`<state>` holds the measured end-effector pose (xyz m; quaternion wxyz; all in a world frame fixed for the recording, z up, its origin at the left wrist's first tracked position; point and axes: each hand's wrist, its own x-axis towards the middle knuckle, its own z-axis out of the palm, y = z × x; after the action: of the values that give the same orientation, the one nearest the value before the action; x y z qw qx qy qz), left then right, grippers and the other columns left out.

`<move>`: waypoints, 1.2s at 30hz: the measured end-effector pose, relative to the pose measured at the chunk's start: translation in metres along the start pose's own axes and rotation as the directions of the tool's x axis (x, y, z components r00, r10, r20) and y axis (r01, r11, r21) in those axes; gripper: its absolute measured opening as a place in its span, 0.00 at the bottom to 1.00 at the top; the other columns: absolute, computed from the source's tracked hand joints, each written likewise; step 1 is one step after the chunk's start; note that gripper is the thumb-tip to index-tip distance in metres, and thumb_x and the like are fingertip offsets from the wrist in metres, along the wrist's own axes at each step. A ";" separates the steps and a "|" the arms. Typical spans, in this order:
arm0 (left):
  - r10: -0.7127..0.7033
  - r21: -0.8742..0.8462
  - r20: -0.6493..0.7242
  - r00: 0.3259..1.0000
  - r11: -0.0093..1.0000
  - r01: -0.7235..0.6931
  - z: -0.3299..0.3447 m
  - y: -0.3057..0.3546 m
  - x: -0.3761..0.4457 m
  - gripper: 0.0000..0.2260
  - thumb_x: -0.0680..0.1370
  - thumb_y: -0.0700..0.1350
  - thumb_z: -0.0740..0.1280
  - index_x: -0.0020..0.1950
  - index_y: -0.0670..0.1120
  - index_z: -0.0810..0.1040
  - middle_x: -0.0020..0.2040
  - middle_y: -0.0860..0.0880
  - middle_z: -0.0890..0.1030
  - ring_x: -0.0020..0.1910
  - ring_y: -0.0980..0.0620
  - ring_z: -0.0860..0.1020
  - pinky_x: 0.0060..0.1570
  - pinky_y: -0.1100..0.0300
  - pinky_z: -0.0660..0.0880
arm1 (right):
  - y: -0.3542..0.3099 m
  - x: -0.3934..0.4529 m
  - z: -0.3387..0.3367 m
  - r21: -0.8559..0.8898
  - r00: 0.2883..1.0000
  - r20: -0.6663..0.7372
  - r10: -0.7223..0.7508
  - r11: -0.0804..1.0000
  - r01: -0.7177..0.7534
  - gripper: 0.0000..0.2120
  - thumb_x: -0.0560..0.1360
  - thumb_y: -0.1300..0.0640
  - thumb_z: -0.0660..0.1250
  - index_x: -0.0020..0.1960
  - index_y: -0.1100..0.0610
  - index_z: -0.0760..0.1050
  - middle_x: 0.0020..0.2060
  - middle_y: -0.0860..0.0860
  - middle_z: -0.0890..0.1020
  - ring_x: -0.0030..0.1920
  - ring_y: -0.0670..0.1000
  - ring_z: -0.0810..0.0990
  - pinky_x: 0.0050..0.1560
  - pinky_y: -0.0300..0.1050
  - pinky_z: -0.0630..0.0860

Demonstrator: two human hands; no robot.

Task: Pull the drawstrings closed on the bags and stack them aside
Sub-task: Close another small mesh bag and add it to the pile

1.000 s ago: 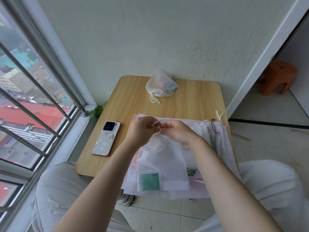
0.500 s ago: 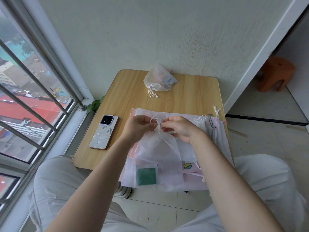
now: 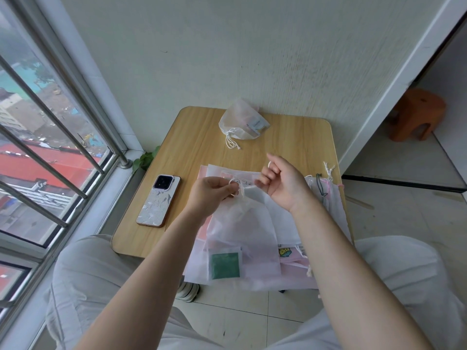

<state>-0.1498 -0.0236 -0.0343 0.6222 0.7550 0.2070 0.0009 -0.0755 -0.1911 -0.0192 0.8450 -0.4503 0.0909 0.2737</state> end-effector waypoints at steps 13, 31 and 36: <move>-0.055 -0.071 -0.146 0.988 0.996 0.045 -0.006 -0.008 -0.001 0.06 0.74 0.42 0.74 0.38 0.42 0.83 0.31 0.47 0.82 0.29 0.53 0.78 0.37 0.59 0.79 | 0.003 -0.010 0.012 -0.988 0.988 0.153 -0.005 -0.008 0.153 0.10 0.72 0.51 0.71 0.49 0.52 0.73 0.44 0.45 0.75 0.43 0.47 0.75 0.39 0.41 0.71; 0.203 0.426 0.213 0.956 0.861 -0.277 -0.010 0.013 0.009 0.15 0.76 0.38 0.64 0.60 0.50 0.79 0.56 0.53 0.81 0.56 0.56 0.78 0.55 0.64 0.74 | 0.011 -0.009 0.022 -0.962 0.968 0.243 -0.057 -0.146 0.233 0.07 0.75 0.57 0.69 0.52 0.56 0.80 0.53 0.51 0.80 0.52 0.52 0.78 0.49 0.45 0.74; 0.166 0.545 0.203 0.965 0.799 -0.252 -0.013 0.019 0.012 0.07 0.75 0.42 0.65 0.47 0.50 0.83 0.37 0.57 0.77 0.34 0.57 0.75 0.31 0.70 0.67 | 0.009 -0.010 0.020 -0.962 0.968 0.241 -0.061 -0.143 0.231 0.06 0.75 0.56 0.69 0.51 0.55 0.80 0.50 0.50 0.80 0.51 0.51 0.78 0.47 0.44 0.74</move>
<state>-0.1368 -0.0108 -0.0170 0.3793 0.9216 0.0673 -0.0467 -0.0904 -0.1746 -0.0102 0.2503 -0.9201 -0.2436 0.1773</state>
